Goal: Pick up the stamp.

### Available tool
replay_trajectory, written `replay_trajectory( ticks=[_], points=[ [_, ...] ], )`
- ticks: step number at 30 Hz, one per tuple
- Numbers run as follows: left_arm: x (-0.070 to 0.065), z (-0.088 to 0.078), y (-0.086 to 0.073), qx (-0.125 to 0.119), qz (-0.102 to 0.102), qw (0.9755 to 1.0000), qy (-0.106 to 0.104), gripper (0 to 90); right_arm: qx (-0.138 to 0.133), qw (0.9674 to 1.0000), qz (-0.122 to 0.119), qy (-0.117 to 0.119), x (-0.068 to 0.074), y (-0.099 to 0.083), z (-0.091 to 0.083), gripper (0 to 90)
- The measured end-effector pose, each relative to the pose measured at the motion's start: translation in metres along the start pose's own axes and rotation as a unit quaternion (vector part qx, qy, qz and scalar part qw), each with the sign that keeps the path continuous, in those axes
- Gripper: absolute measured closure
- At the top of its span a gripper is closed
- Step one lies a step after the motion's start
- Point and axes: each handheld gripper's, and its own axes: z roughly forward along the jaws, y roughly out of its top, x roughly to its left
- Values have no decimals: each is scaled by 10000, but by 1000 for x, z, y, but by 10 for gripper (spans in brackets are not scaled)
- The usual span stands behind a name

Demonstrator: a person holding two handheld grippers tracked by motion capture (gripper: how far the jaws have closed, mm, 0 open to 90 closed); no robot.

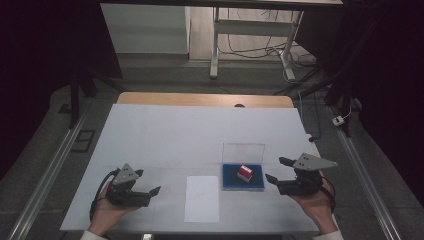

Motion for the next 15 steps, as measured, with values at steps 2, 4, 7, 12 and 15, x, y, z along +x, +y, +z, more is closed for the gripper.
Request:
replay_trajectory(
  ticks=[2,4,7,12,15],
  points=[
    [0,0,0,8,1,10000,-2,149,0,10000,-16,20,1,3,1,238],
    [1,2,0,23,0,10000,-5,154,58,9999,-79,90,2,13,6,239],
    [1,2,0,30,-5,10000,-2,158,88,9998,-82,159,3,20,10,239],
    [1,3,0,40,9,10000,0,163,166,9994,-156,248,6,33,18,241],
    [1,3,0,66,18,10000,3,163,202,9992,-134,309,7,40,24,242]
  ],
)
